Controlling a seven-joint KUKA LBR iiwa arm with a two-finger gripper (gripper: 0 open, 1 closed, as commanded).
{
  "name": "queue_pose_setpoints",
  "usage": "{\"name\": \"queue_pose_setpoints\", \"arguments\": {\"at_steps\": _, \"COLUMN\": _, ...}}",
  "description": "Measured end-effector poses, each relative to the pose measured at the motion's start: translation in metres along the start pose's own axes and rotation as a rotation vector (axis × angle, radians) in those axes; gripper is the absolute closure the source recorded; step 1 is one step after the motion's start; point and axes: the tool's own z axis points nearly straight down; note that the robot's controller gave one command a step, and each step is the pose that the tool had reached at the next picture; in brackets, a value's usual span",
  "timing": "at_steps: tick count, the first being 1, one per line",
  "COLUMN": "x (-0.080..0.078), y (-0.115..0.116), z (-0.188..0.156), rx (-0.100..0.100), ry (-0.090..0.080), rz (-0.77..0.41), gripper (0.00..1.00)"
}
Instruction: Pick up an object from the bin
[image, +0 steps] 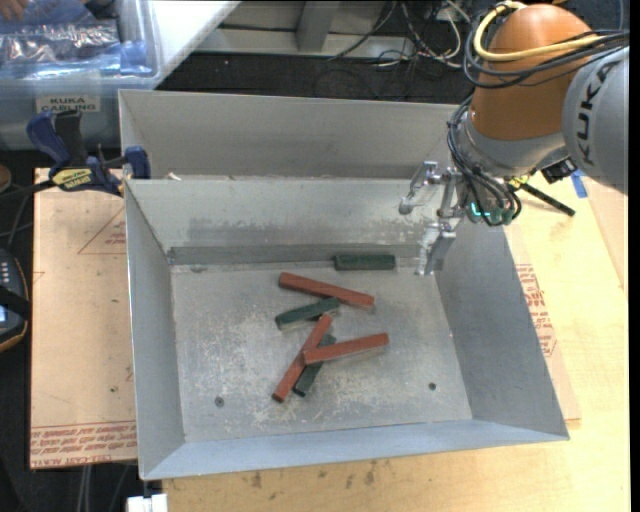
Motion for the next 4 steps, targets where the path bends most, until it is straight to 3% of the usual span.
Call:
{"name": "queue_pose_setpoints", "arguments": {"at_steps": 1, "x": -0.001, "y": 0.0, "z": -0.005, "rx": 0.001, "ry": -0.008, "rz": -0.001, "gripper": 0.0}}
{"name": "queue_pose_setpoints", "arguments": {"at_steps": 2, "x": 0.015, "y": 0.013, "z": 0.052, "rx": 0.001, "ry": -0.012, "rz": 0.016, "gripper": 0.0}}
{"name": "queue_pose_setpoints", "arguments": {"at_steps": 3, "x": 0.013, "y": 0.018, "z": 0.111, "rx": 0.001, "ry": -0.012, "rz": -0.012, "gripper": 0.0}}
{"name": "queue_pose_setpoints", "arguments": {"at_steps": 4, "x": 0.015, "y": 0.05, "z": 0.16, "rx": 0.001, "ry": -0.029, "rz": 0.03, "gripper": 1.0}}
